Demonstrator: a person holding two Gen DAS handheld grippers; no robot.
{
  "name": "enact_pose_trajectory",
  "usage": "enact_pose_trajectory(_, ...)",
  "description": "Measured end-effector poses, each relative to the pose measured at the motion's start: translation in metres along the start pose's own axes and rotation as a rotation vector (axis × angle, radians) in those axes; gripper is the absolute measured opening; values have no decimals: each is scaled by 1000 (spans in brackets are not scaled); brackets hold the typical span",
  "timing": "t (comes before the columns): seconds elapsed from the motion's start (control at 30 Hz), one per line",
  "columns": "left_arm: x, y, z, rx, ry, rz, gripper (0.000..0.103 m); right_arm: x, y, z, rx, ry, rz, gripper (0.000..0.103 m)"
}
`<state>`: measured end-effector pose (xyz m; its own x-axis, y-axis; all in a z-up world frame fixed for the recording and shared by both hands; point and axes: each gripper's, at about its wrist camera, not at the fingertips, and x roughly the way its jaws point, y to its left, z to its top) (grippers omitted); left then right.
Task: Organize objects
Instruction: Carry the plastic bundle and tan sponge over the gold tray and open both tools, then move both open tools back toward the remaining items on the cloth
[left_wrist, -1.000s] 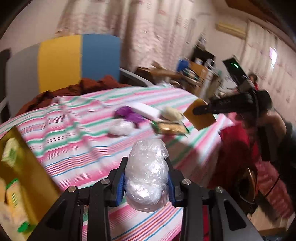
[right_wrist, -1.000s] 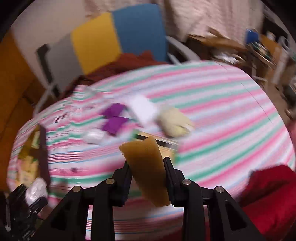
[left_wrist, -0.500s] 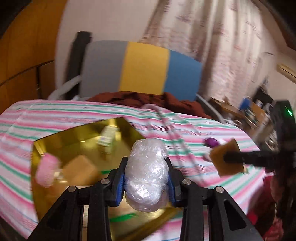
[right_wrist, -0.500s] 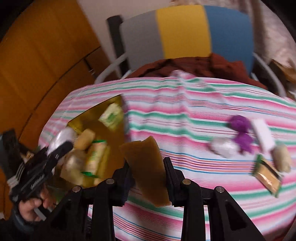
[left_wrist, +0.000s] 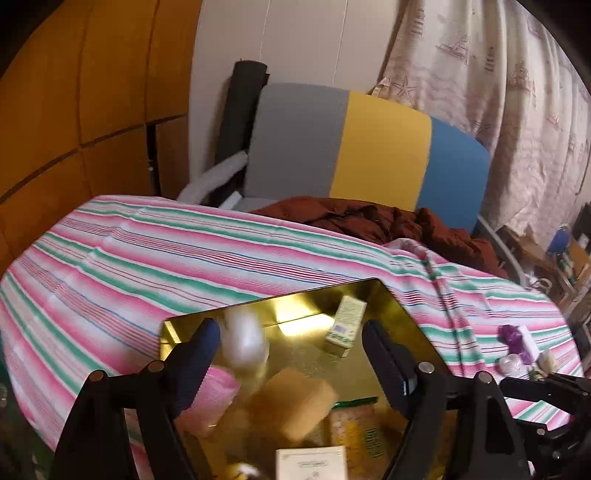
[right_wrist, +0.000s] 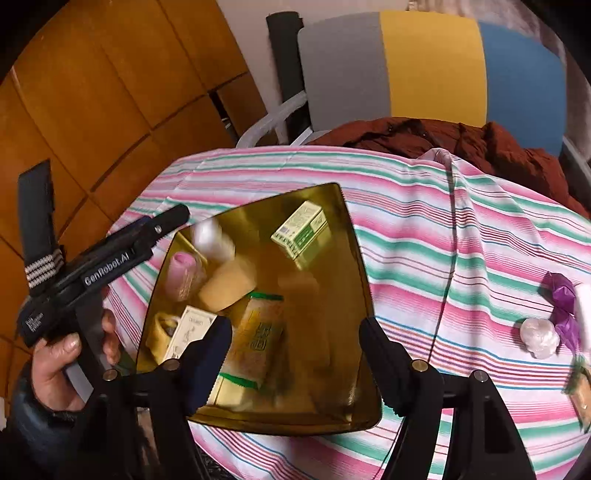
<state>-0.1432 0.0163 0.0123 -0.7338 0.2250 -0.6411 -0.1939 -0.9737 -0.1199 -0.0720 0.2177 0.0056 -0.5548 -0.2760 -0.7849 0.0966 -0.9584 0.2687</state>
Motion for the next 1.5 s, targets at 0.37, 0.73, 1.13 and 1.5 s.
enact_pose_trajectory(0.37, -35, -4, -45, -16, 11, 30, 81, -1, 14, -26, -36, -23, -84, 97)
enact_pose_trajectory(0.73, -56, -22, -67, 17, 27, 29, 81, -24, 26, -37, -66, -149, -182, 103)
enact_pose_trajectory(1.13, -68, -42, -71, 71, 21, 6, 81, -30, 17, -44, -60, -173, -262, 103)
enact_pose_trajectory(1.5, -68, -56, -74, 114, 33, -1, 81, -37, -13, -49, -1, -178, -304, 103)
